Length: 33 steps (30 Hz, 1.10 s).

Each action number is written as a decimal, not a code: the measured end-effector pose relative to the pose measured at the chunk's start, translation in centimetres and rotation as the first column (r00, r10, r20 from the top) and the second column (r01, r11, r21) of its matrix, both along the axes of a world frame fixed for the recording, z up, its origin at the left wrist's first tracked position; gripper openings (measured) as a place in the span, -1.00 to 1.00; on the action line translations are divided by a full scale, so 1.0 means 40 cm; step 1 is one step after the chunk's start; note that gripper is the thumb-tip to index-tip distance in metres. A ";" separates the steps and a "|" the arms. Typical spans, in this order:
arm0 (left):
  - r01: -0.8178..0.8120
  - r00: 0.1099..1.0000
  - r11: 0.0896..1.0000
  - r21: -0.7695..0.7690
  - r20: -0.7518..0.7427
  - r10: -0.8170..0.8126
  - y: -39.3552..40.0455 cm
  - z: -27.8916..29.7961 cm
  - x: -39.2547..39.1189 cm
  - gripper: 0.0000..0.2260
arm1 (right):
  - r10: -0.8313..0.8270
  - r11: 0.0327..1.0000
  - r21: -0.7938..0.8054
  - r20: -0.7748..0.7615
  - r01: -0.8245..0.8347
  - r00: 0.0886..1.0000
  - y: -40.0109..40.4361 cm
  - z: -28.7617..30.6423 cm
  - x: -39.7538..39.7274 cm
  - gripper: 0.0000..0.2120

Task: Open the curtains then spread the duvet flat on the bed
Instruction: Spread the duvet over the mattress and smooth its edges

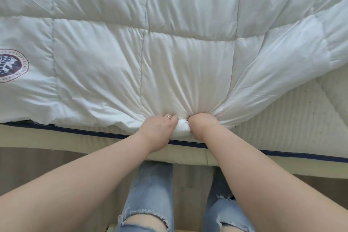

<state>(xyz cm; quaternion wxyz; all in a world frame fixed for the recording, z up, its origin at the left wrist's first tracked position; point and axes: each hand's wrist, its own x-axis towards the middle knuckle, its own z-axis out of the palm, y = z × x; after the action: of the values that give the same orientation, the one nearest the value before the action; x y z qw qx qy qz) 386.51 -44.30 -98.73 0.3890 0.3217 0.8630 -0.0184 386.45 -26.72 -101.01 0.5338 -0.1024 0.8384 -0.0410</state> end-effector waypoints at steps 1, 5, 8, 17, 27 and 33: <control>-0.013 1.000 1.000 -0.026 -0.015 0.013 0.013 0.004 0.008 -0.74 | -0.001 1.000 -0.023 -0.027 0.000 1.000 0.006 0.004 0.011 -0.70; -0.001 0.987 0.958 -0.285 0.155 0.047 0.097 0.051 -0.043 -0.80 | -0.025 0.990 -0.138 -0.088 0.013 0.996 0.043 0.041 0.077 -0.58; 0.081 0.964 0.903 -0.422 0.265 0.037 0.227 0.086 -0.103 -0.87 | -0.130 0.943 -0.320 -0.095 0.093 0.987 0.124 0.078 0.120 -0.58; -0.482 0.866 0.874 -0.066 0.116 0.486 0.754 0.045 -0.014 0.02 | -0.501 0.860 -0.317 -0.373 0.400 0.780 0.633 0.070 0.169 -0.59; -0.573 0.806 0.814 0.100 -0.114 0.581 0.741 0.017 -0.077 -0.49 | -0.871 -0.435 -0.275 0.372 0.858 -0.322 0.879 0.060 0.039 -0.65; -0.629 0.776 0.775 0.062 0.111 0.621 0.695 0.095 -0.123 -0.54 | -0.508 -0.790 -0.082 0.644 0.608 -0.572 0.785 0.085 -0.078 -0.72</control>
<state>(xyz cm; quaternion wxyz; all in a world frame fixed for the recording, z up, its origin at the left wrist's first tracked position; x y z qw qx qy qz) 381.57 -16.49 -94.91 0.3932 0.0359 0.9035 0.1669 383.33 4.68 -97.62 0.1600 0.5312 0.3018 -0.7753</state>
